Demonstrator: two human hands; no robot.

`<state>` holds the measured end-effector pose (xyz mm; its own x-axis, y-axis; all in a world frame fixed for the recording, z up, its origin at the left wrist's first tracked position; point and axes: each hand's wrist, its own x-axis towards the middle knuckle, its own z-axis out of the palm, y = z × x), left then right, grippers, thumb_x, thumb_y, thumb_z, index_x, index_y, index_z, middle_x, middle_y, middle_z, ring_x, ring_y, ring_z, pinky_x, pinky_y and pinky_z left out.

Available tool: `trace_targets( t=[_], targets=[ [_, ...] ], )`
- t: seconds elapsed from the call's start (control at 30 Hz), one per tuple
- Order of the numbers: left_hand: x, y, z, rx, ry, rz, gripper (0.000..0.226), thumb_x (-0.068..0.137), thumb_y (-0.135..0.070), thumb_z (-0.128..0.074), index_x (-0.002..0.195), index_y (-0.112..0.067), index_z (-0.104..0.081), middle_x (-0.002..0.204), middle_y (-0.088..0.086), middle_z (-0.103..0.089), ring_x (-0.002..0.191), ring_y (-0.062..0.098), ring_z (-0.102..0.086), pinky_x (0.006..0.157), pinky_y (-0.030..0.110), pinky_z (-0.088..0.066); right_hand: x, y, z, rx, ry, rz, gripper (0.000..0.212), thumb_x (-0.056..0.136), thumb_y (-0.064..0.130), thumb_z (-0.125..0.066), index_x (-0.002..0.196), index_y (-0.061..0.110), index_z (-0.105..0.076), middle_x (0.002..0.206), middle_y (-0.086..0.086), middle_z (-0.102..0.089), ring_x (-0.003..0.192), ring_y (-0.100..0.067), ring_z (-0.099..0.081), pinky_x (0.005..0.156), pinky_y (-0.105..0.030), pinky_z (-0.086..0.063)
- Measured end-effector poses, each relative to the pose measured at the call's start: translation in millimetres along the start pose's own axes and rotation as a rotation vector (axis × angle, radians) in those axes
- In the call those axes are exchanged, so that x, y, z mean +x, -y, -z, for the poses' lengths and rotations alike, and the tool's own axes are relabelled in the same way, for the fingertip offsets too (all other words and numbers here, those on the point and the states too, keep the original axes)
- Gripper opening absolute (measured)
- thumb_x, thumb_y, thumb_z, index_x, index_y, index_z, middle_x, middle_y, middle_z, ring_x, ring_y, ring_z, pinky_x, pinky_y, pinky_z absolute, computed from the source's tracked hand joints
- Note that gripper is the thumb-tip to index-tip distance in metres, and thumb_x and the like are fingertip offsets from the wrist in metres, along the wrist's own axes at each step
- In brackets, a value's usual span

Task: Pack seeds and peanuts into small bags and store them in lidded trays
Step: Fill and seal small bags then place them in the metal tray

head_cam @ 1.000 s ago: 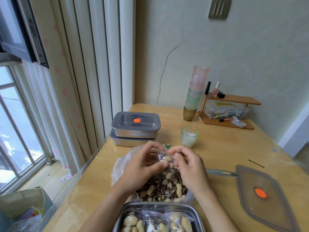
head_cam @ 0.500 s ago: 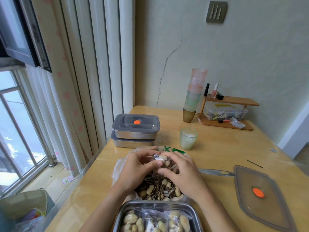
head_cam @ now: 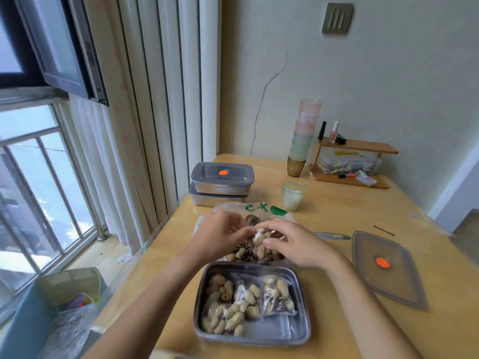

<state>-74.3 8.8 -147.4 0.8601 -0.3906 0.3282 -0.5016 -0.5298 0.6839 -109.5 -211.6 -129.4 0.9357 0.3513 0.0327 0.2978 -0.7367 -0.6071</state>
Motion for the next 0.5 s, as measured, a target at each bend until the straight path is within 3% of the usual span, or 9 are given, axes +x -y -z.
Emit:
trace_targets(
  t=[0.27, 0.4, 0.5],
  targets=[
    [-39, -44, 20, 0.069, 0.122, -0.082, 0.025, 0.091, -0.043, -0.075, 0.088, -0.019, -0.078, 0.081, -0.009, -0.076, 0.074, -0.002, -0.069, 0.067, 0.014, -0.052, -51, 29, 6, -0.100, 0.002, 0.054, 0.037, 0.105, 0.019, -0.055, 0.138, 0.035, -0.062, 0.122, 0.014, -0.056, 0.117, -0.006, -0.051, 0.099, -0.027, -0.041],
    [-54, -49, 22, 0.057, 0.402, -0.041, 0.024, 0.090, -0.039, -0.078, 0.087, -0.015, -0.078, 0.078, -0.007, -0.076, 0.067, 0.000, -0.068, 0.066, 0.018, -0.054, -73, 43, 6, -0.129, 0.180, -0.042, 0.040, 0.105, 0.021, -0.057, 0.142, 0.037, -0.055, 0.126, 0.011, -0.063, 0.108, -0.004, -0.059, 0.093, -0.025, -0.048],
    [-62, -46, 12, 0.266, 0.528, -0.053, 0.022, 0.088, -0.042, -0.078, 0.093, -0.021, -0.082, 0.086, -0.005, -0.078, 0.071, 0.003, -0.062, 0.066, 0.020, -0.046, -79, 47, -11, -0.144, 0.301, -0.068, 0.028, 0.102, 0.020, -0.062, 0.128, 0.028, -0.055, 0.119, 0.008, -0.071, 0.102, -0.008, -0.066, 0.087, -0.026, -0.051]
  ],
)
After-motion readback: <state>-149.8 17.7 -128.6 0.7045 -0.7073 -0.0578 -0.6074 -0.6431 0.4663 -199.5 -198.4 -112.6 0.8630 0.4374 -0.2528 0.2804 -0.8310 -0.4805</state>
